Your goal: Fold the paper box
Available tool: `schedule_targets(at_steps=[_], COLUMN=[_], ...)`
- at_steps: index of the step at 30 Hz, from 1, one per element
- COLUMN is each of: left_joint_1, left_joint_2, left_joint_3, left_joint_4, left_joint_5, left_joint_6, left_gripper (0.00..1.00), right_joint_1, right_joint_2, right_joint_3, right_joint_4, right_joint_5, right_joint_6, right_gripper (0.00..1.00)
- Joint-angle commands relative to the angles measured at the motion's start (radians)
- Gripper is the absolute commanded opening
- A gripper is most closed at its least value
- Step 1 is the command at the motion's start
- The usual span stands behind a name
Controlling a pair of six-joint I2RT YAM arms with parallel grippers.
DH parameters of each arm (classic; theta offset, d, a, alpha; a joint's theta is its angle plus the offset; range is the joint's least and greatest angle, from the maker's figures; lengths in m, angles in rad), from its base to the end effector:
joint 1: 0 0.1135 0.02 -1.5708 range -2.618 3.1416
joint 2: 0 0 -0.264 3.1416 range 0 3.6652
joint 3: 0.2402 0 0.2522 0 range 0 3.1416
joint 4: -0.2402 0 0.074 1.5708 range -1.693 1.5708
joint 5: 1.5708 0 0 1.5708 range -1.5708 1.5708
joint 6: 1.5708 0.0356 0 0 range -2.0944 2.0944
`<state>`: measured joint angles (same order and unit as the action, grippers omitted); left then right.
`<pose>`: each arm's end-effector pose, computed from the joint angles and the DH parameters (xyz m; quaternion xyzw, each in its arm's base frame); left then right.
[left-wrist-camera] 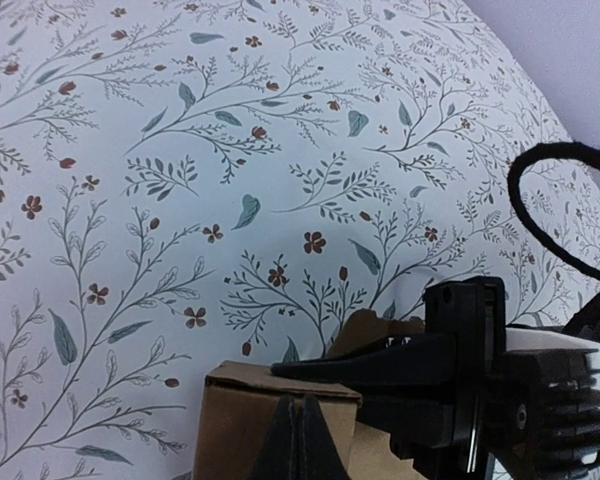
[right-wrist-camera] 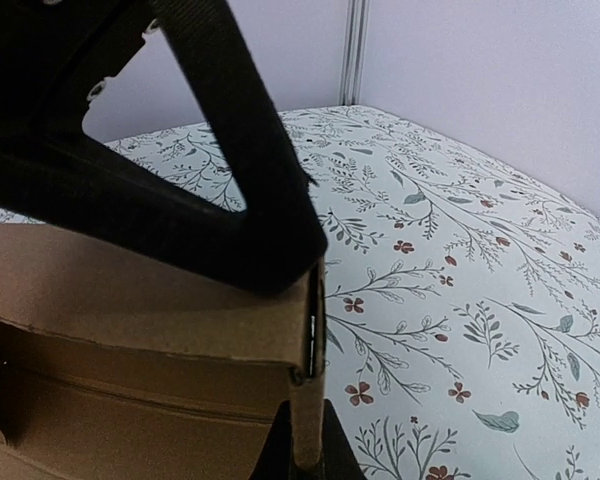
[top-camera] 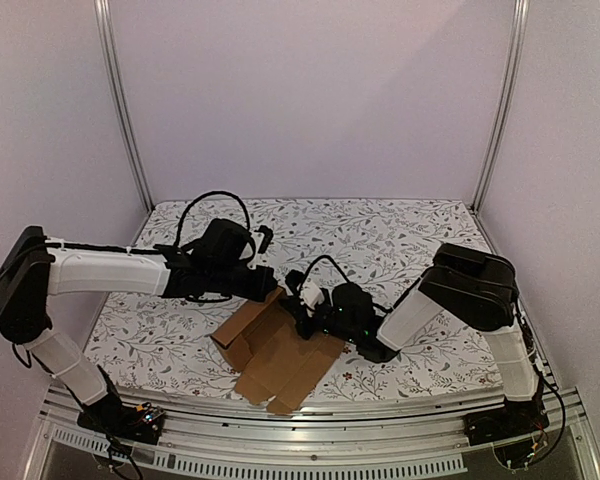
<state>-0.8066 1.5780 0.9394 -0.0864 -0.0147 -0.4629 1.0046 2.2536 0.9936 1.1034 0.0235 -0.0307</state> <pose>0.2331 -0.2425 0.2070 0.1530 0.8990 -0.2380 0.3344 0.2297 0.3598 0.0863 -0.3695 0.6644 0.2961 0.5783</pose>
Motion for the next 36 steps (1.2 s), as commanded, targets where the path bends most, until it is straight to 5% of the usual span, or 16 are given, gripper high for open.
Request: schedule_targets(at_steps=[1,14,24,32,36], left_joint_1=[0.005,-0.007,-0.012,-0.017,-0.019], left_joint_2=[0.043,0.079,0.081,0.073,0.068], left_joint_3=[0.019,0.001,-0.001,-0.011,-0.016], left_joint_4=[0.027,0.03,0.03,0.024,0.024], left_joint_5=[0.007,0.048,0.049,0.039,0.039], left_joint_6=[0.0,-0.028,-0.039,-0.045,-0.051], left_gripper=[0.0,0.0,0.0,0.0,0.0], right_joint_1=[-0.009,-0.01,-0.009,-0.009,-0.01], right_joint_2=[0.039,0.068,0.104,0.138,0.148], right_joint_3=[-0.01,0.003,0.043,0.097,0.104], right_joint_4=[0.043,0.078,0.099,0.097,0.094], right_joint_5=[0.013,0.02,0.076,0.096,0.094], right_joint_6=[0.025,0.026,0.025,0.026,0.026], right_gripper=[0.0,0.2,0.23,0.23,0.07])
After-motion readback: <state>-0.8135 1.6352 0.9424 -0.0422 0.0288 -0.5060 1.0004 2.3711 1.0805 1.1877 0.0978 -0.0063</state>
